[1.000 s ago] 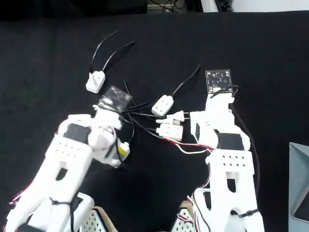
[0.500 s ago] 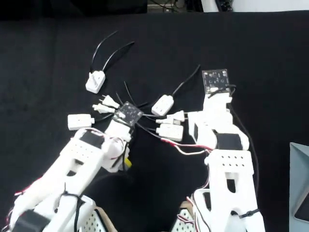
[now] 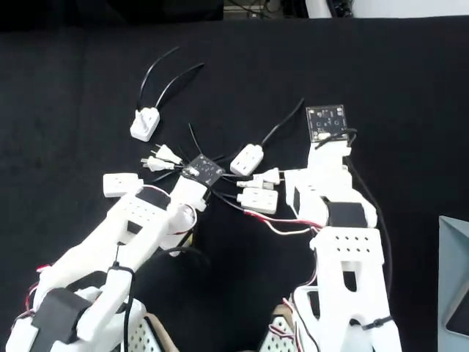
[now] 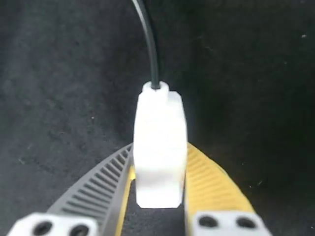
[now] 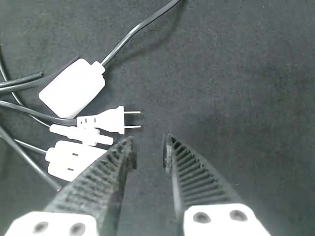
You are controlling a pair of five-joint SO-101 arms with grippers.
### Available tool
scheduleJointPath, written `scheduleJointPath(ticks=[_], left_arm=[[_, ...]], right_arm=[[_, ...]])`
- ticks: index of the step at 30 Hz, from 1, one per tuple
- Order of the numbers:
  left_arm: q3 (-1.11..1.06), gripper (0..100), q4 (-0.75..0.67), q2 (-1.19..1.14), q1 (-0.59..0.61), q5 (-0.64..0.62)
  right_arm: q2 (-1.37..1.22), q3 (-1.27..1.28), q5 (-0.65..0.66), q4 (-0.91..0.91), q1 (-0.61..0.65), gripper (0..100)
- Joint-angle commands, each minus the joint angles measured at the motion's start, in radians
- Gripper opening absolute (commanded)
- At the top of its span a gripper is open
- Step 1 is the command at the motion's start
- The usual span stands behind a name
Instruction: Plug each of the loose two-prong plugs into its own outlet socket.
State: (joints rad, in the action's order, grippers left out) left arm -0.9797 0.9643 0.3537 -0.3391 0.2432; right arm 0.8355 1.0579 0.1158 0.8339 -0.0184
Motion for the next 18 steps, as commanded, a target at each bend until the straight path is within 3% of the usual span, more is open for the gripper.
scheduleJointPath(ticks=[1, 4, 18], left_arm=[[0.061, 24, 0.031, 0.002, 0.062, -0.012], [0.073, 33, 0.025, 0.002, 0.162, -0.032], [0.217, 33, 0.034, 0.000, 0.384, 0.025]], right_arm=[[0.013, -0.016, 0.002, -0.012, 0.011, 10.6], [0.013, -0.016, 0.002, -0.012, 0.011, 10.6], [0.013, -0.007, 0.002, -0.018, 0.011, 10.6]])
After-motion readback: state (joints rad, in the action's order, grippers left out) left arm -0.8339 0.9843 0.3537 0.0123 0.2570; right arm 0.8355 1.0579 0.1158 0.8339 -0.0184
